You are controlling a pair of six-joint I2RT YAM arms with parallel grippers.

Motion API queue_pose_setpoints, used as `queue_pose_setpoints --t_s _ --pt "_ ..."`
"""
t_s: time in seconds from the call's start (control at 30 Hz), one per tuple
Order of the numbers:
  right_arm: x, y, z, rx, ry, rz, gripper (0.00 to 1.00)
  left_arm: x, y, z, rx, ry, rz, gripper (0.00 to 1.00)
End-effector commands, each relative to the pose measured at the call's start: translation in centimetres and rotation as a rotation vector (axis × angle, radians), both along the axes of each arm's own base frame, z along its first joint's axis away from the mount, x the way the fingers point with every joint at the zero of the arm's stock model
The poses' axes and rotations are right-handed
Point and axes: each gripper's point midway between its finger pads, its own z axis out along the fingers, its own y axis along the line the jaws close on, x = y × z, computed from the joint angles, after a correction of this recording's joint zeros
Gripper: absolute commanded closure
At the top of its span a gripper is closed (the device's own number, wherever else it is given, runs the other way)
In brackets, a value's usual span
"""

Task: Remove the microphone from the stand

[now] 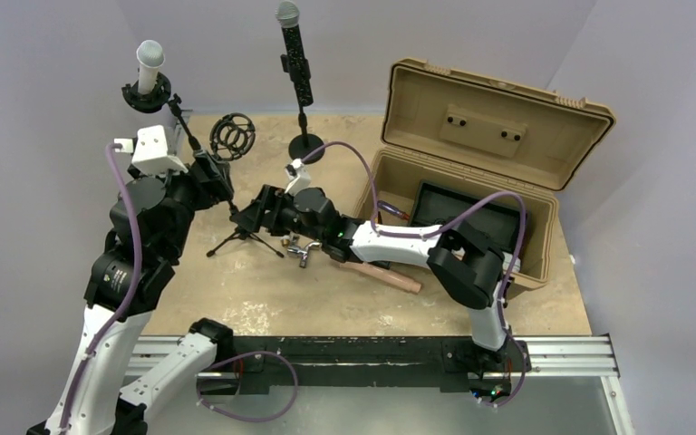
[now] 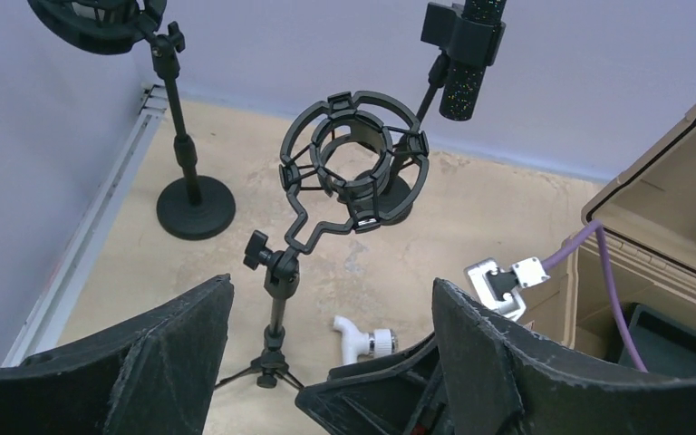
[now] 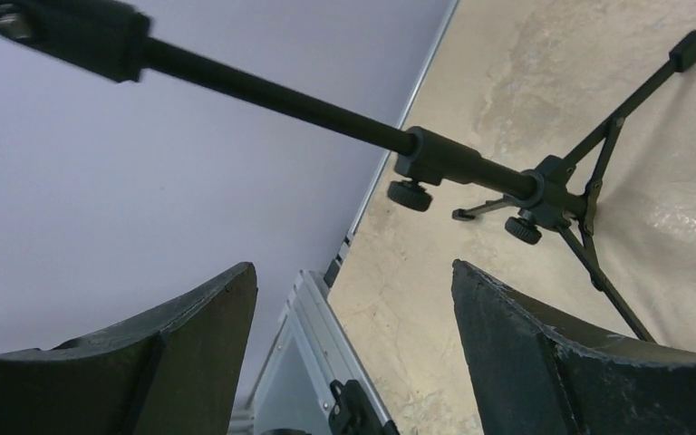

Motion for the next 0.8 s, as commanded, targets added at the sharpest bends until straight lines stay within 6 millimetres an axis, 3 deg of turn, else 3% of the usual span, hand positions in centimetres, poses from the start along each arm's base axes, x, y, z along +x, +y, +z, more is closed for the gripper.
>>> queue_pose_setpoints --t_s 0.0,0.2,0.37,0.77 --pt "1.5 1.3 1.2 0.073 0.055 -0.087 0.23 -0.4 0.8 2.1 0.09 -0.114 -0.006 0.22" --pt "2.3 2.8 -0.5 0.055 0.075 -0.111 0.25 -1.0 2.2 0.3 0.158 -0.113 0.039 0.22" --pt "2.7 3.8 -2.0 0.048 0.101 -0.117 0.29 -1.4 2.0 0.3 0.163 -0.124 0.015 0.24" --pt "3.4 4.5 -2.1 0.07 0.108 -0.147 0.46 -1.8 1.8 0.1 0.159 -0.13 -0.006 0.26"
